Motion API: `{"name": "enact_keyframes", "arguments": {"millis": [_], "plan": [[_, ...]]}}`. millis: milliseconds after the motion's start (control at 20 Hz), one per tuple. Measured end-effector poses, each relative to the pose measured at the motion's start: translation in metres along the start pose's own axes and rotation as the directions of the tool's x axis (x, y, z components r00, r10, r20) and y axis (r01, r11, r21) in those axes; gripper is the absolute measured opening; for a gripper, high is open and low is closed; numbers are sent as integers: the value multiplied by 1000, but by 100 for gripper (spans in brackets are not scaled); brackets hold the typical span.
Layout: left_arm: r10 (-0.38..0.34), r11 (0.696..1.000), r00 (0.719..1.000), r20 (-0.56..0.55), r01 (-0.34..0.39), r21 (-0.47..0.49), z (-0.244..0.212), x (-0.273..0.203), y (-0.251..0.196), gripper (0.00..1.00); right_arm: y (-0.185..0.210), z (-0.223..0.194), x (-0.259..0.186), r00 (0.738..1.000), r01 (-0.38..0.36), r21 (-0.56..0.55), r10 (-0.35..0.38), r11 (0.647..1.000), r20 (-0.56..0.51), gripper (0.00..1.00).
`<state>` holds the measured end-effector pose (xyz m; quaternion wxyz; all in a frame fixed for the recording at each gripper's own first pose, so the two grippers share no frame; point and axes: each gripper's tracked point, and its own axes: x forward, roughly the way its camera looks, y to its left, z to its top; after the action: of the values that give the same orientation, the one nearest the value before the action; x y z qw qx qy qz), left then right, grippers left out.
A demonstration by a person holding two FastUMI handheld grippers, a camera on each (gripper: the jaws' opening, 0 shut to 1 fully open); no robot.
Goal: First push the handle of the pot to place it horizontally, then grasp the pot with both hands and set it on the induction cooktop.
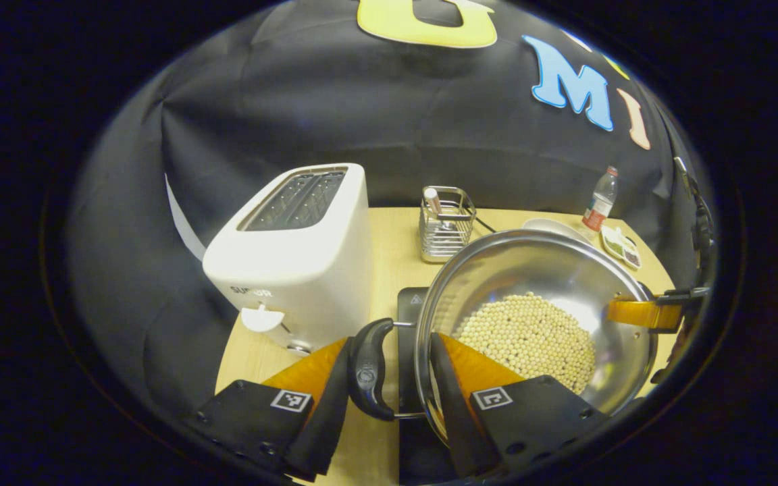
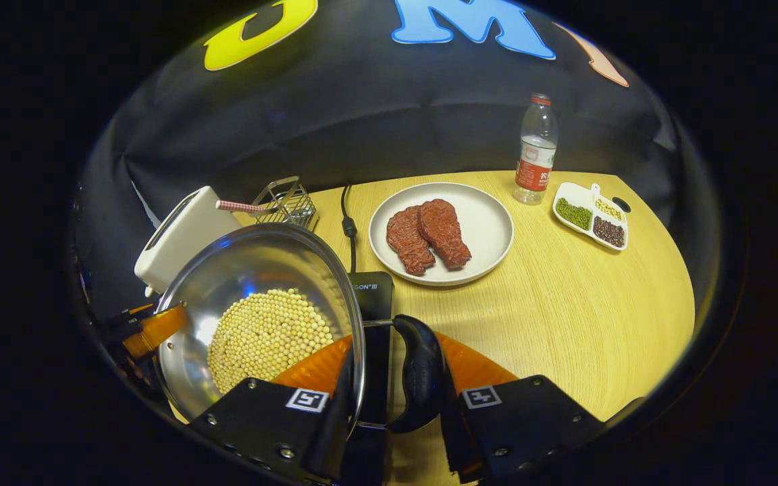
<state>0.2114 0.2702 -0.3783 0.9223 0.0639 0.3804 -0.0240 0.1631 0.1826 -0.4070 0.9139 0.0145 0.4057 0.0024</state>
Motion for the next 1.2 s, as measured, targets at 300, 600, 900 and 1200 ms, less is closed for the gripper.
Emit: {"name": "enact_keyframes", "arguments": {"millis": [300, 600, 900, 1200], "plan": [[55, 992, 978, 199, -32, -119, 55, -75, 7, 92, -13, 47, -59, 978, 21, -94, -1, 995, 209, 88], [109, 987, 902, 417, -47, -157, 116, -217, -65, 85, -74, 96, -193, 902, 33, -73, 2, 997, 432, 88], [67, 989, 803, 592, 23, -143, 167, -332, -205, 86, -153, 129, -324, 813, 68, -46, -29, 997, 582, 88], [-3, 999, 725, 688, 26, -24, 191, -380, -308, 95, -202, 148, -403, 725, 107, -59, -37, 992, 688, 91]]}}
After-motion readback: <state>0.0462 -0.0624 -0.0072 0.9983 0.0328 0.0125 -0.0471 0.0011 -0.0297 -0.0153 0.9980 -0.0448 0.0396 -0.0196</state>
